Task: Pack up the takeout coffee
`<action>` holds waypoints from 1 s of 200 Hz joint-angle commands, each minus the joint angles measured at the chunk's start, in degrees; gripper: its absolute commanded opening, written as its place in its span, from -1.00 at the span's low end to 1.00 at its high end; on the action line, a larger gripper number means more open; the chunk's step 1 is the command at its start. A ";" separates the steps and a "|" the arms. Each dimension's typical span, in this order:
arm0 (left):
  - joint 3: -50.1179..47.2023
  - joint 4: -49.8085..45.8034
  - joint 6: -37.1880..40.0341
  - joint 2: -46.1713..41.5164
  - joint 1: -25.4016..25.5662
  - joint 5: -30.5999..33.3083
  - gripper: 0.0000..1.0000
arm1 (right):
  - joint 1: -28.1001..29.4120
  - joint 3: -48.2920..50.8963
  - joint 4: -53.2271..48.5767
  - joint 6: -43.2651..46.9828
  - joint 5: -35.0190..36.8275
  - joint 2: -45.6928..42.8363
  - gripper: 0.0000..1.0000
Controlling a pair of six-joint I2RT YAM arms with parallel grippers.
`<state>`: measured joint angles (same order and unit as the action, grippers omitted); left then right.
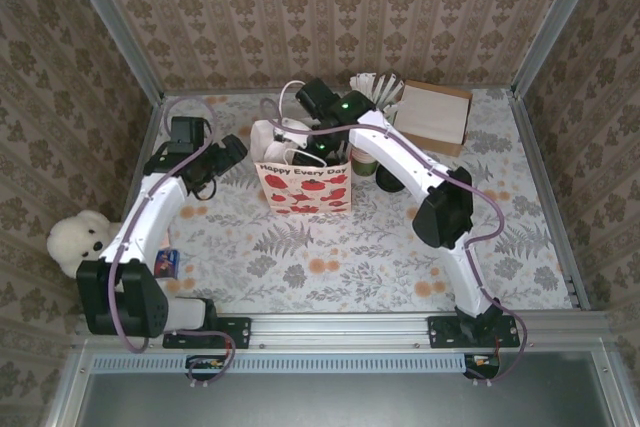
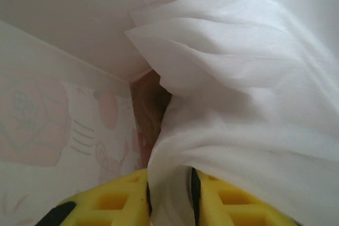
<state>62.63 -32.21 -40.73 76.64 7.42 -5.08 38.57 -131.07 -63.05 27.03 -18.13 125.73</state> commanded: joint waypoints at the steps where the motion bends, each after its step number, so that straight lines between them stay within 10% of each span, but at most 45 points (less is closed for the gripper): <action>1: 0.89 -1.48 0.32 2.61 0.05 0.80 1.00 | 0.45 2.33 3.10 -1.94 5.17 -8.07 -0.07; 68: 3.93 2.21 1.15 11.50 0.11 -4.18 1.00 | 0.27 15.39 20.20 -25.14 18.26 -22.24 0.99; 130: 4.30 2.72 1.07 14.01 1.29 -4.46 1.00 | -2.57 42.90 40.99 -43.74 29.72 -44.13 1.00; 200: 4.63 1.22 0.55 14.05 3.29 -3.89 1.00 | -11.35 47.54 34.57 -59.28 8.02 -42.72 0.79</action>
<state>66.04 -30.00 -40.34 90.21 9.37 -9.02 26.61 -81.71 -25.89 -26.00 -2.26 78.78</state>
